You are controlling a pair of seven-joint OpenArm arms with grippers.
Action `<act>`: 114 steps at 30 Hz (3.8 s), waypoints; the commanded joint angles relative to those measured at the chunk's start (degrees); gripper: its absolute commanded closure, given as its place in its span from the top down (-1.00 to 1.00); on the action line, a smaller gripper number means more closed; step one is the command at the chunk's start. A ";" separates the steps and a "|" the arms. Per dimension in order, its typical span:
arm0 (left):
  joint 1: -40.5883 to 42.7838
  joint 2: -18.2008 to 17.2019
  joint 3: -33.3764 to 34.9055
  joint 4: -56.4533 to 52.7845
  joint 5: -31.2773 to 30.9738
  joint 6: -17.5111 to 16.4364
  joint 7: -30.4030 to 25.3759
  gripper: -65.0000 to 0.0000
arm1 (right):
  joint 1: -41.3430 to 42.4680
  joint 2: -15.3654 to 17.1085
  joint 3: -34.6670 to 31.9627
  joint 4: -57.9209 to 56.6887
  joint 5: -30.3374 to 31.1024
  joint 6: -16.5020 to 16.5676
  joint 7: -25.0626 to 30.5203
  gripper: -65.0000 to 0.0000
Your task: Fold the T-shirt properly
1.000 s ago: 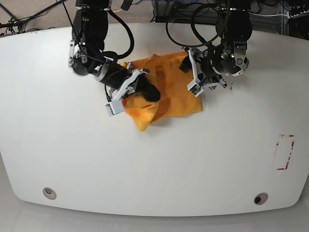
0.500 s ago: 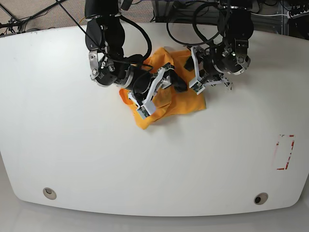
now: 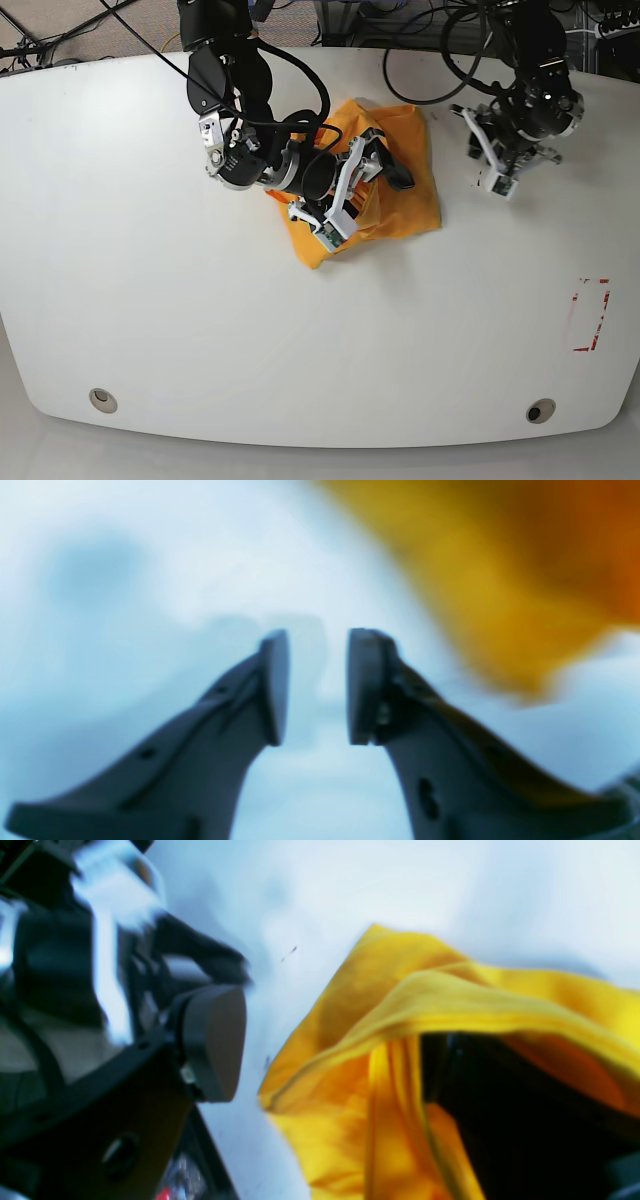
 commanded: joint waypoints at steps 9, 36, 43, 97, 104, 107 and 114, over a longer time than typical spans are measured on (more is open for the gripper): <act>-0.14 -2.74 -16.19 0.77 -0.75 -0.03 -0.55 -0.65 | 6.82 -2.48 -13.83 -6.17 1.33 0.31 6.33 0.41; 3.55 -4.76 -5.82 0.68 -0.31 -0.03 -0.72 -0.65 | 3.22 9.83 -1.70 -0.28 1.77 0.22 9.49 0.41; 3.73 -4.67 2.18 1.21 -0.40 -0.03 -0.72 -0.65 | -0.65 12.55 -1.43 2.09 1.77 0.57 9.49 0.41; -6.03 -10.56 21.43 -5.74 -0.14 -0.03 -0.72 -0.65 | 3.66 11.50 0.85 -17.69 -10.80 0.66 20.48 -0.64; -18.69 -11.26 21.96 -15.41 0.30 -0.03 -0.81 -0.65 | 0.32 11.76 -0.12 -16.63 -10.80 0.66 20.57 -0.64; -22.56 -10.91 21.96 -18.49 4.00 -0.03 -0.81 -0.65 | -1.97 11.85 -1.87 -14.52 -10.80 0.31 20.57 -0.64; -25.72 -9.59 21.87 -13.48 6.19 -0.03 -0.55 -0.65 | -6.45 11.41 -7.76 -9.69 -10.71 0.13 20.57 -0.64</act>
